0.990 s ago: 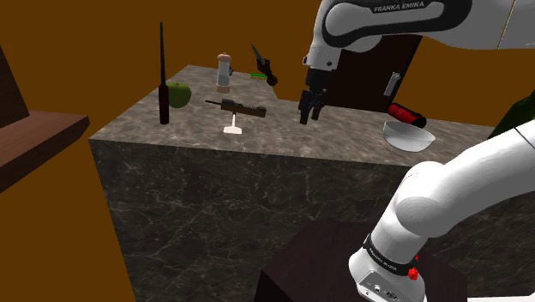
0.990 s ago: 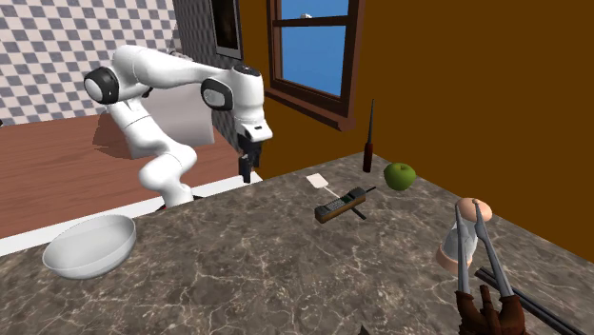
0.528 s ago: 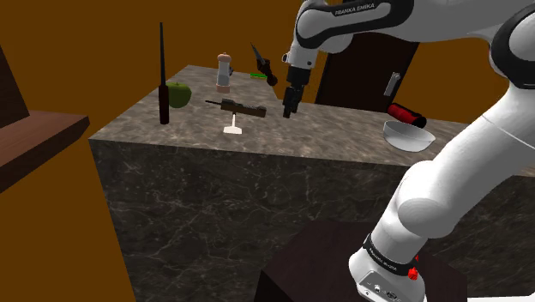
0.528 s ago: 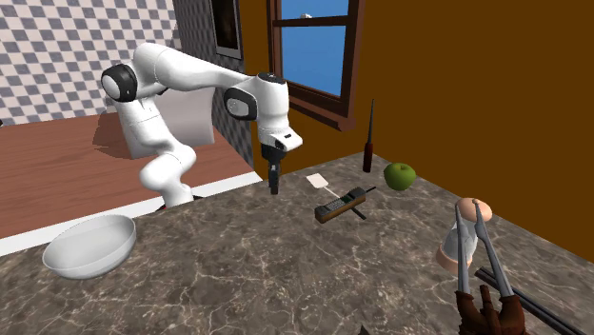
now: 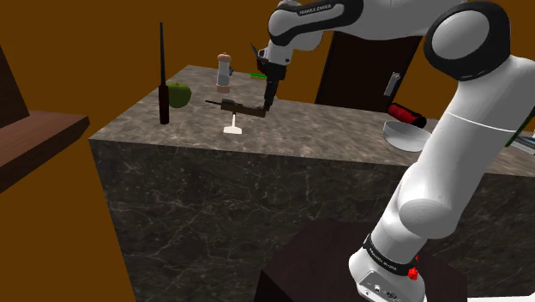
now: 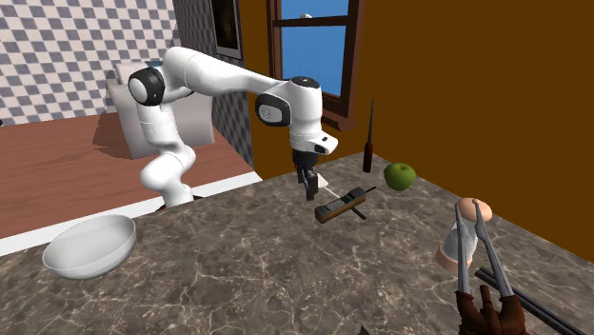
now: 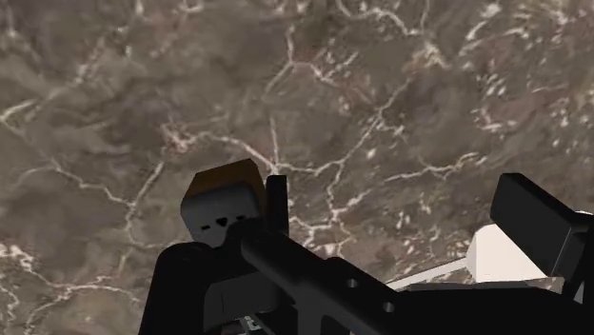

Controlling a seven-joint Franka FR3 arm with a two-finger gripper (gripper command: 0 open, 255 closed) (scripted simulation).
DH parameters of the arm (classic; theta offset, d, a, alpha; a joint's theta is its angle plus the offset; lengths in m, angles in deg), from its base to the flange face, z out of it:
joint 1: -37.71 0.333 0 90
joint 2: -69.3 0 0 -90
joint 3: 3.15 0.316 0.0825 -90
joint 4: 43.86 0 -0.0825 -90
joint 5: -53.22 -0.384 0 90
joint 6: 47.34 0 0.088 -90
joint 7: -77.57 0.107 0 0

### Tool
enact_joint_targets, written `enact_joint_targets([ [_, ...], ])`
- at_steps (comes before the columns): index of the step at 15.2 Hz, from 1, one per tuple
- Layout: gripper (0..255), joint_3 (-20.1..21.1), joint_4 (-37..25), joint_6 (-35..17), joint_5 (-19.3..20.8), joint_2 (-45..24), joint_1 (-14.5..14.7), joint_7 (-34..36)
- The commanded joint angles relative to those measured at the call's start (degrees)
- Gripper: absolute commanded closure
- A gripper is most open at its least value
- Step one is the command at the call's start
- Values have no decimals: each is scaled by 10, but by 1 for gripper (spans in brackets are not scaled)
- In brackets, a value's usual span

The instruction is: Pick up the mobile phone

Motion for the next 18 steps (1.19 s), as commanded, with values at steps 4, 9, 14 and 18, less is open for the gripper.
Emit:
enact_joint_targets([
  [4, 0, 5, -132, 10, -31, -111, -4, -93],
  [9, 0, 24, -289, 42, -55, -224, -14, -164],
  [14, 0, 26, -264, 13, -57, -227, -13, -170],
  [18, 0, 27, -239, -14, -58, -229, -12, -173],
])
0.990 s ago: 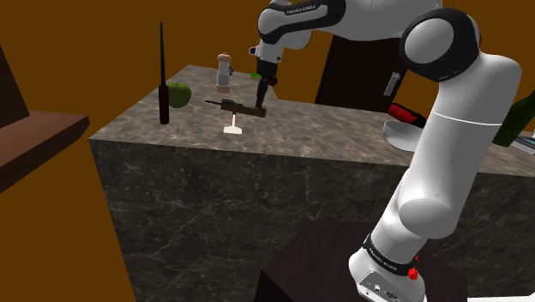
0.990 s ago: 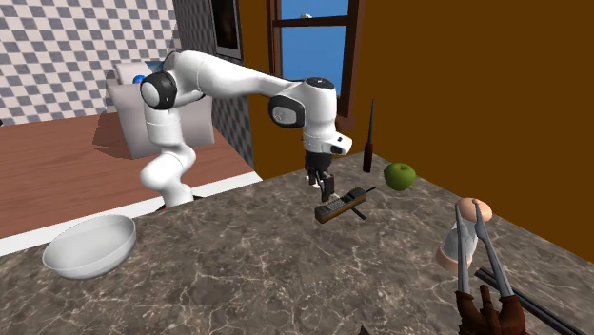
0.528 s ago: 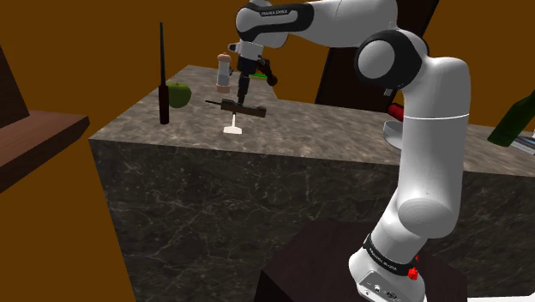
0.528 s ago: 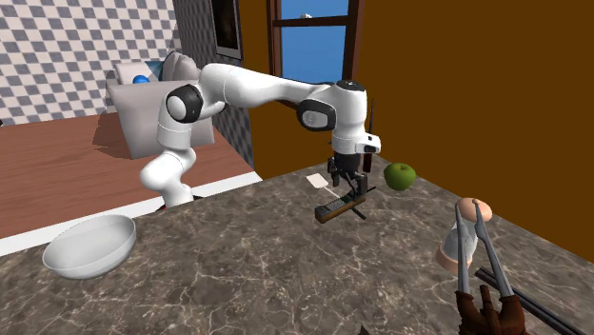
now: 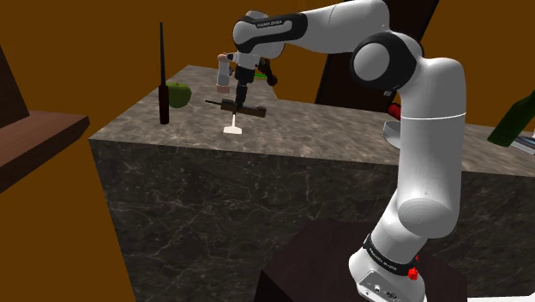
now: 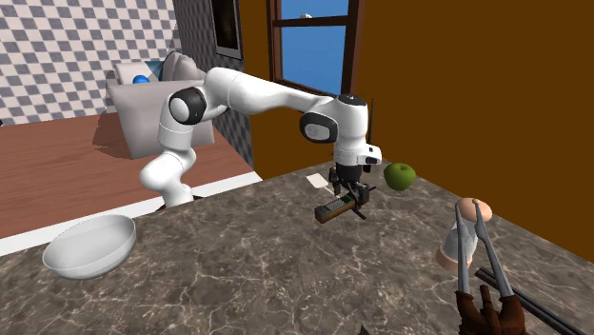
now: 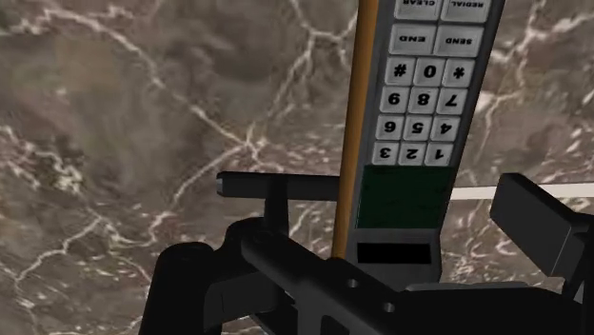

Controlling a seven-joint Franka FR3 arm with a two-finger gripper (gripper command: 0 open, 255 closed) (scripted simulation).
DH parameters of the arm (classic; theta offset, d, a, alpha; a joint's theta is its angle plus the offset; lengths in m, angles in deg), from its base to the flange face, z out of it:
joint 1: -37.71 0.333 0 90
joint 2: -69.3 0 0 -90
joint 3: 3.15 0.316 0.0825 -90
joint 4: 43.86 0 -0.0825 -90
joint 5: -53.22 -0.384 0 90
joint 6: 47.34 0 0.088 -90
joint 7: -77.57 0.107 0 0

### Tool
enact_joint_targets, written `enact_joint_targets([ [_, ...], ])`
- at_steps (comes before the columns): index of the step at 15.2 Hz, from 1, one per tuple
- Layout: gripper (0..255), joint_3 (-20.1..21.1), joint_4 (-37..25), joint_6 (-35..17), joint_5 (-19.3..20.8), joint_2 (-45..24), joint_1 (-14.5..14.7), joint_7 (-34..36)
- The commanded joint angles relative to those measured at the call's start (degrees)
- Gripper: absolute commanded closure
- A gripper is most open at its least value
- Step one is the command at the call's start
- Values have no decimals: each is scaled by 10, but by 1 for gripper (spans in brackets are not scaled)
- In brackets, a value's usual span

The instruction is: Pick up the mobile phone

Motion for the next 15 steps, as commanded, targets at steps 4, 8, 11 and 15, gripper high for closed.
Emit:
enact_joint_targets([
  [4, 255, 0, 3, -5, 0, -2, 0, -1],
  [8, 255, 0, 3, -5, 0, -2, 0, -1],
  [11, 255, 0, 3, -5, -1, -2, 0, -1],
  [15, 255, -1, -26, 25, 1, 0, -1, 3],
])
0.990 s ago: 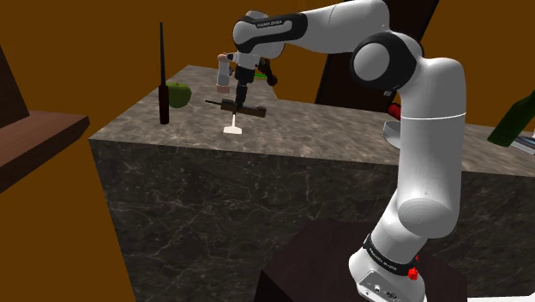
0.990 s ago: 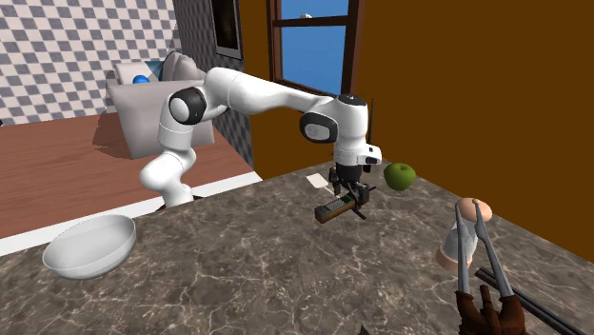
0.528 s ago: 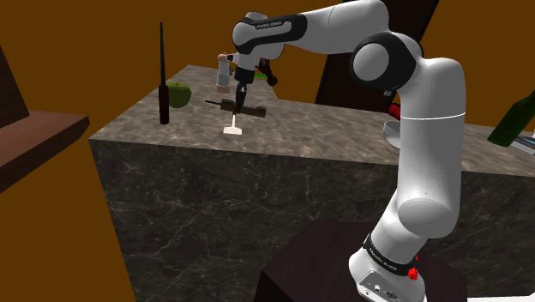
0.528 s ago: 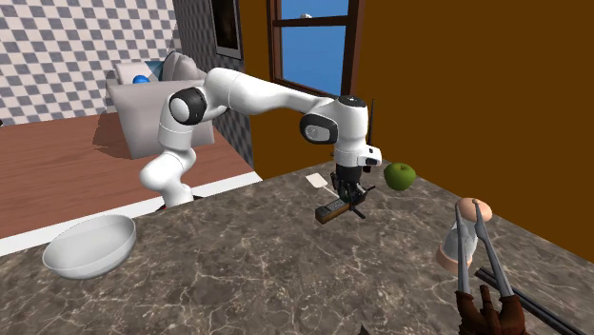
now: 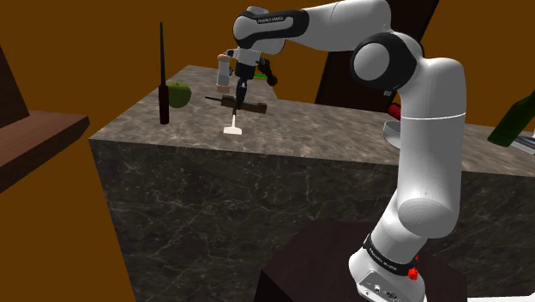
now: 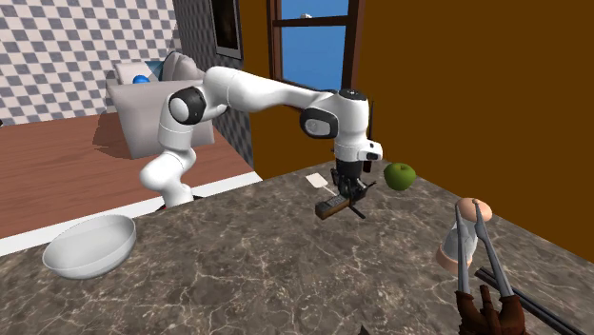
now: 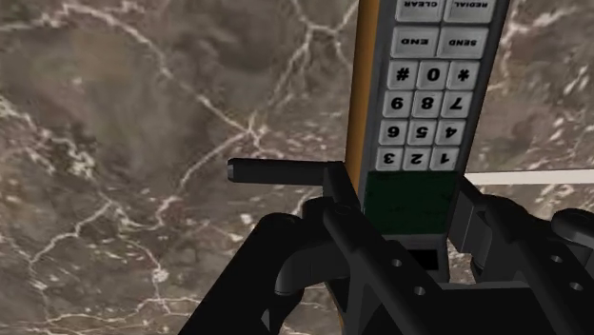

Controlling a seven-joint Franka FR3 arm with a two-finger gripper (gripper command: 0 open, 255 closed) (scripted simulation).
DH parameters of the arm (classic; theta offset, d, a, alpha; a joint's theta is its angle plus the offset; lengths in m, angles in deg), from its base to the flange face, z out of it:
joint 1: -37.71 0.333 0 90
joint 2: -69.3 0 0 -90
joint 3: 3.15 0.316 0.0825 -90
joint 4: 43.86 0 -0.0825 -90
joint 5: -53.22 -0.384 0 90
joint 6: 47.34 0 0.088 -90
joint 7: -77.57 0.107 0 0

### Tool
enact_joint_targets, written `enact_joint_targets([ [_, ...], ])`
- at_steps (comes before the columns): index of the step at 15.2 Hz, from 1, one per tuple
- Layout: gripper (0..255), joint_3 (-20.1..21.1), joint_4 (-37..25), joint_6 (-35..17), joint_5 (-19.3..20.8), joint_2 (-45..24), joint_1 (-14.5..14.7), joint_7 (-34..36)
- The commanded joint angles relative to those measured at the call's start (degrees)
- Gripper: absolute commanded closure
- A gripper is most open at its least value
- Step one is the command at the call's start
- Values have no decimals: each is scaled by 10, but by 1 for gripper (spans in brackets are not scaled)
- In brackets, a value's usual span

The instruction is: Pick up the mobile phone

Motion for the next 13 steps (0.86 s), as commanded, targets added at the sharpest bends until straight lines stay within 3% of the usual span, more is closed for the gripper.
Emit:
enact_joint_targets([
  [1, 255, 0, -15, 15, 0, -1, -1, 2],
  [13, 255, -1, -110, 98, 1, -11, -7, 11],
])
